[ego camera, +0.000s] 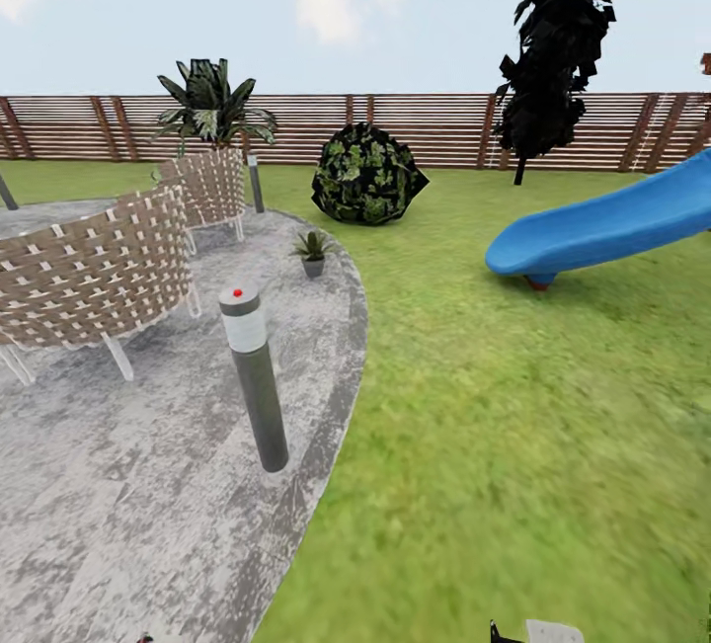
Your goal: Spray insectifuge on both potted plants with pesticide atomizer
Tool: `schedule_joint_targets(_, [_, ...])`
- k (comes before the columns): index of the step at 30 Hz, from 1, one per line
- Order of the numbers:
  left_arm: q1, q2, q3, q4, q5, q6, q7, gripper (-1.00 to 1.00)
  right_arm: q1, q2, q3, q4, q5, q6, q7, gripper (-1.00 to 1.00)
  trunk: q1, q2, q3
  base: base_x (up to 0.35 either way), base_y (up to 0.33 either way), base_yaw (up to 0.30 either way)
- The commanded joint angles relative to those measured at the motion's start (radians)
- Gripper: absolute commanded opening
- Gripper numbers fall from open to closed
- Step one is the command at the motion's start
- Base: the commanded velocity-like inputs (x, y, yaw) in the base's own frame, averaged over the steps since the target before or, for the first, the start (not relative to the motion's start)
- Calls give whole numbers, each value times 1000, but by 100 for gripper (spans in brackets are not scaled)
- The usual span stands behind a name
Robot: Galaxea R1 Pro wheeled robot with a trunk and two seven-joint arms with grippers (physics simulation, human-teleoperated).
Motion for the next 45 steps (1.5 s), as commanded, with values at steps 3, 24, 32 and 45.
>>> schedule_joint_targets(3, [0, 0, 5, 0, -11, -3, 5, -100, -1, 0, 9, 1, -5, -2, -4, 100, 0, 0, -1, 340, 0, -291])
schedule_joint_targets(24, [0, 0, 5, 0, -10, -4, 5, -100, -1, 0, 9, 1, -5, -2, -4, 100, 0, 0, -1, 340, 0, -290])
schedule_joint_targets(32, [0, 0, 5, 0, -11, -3, 5, -100, -1, 0, 9, 1, -5, -1, -4, 100, 0, 0, -1, 340, 0, -280])
schedule_joint_targets(45, [0, 0, 6, 1, -10, -3, 5, -100, -1, 0, 9, 1, -5, -2, -4, 100, 0, 0, -1, 340, 0, -245])
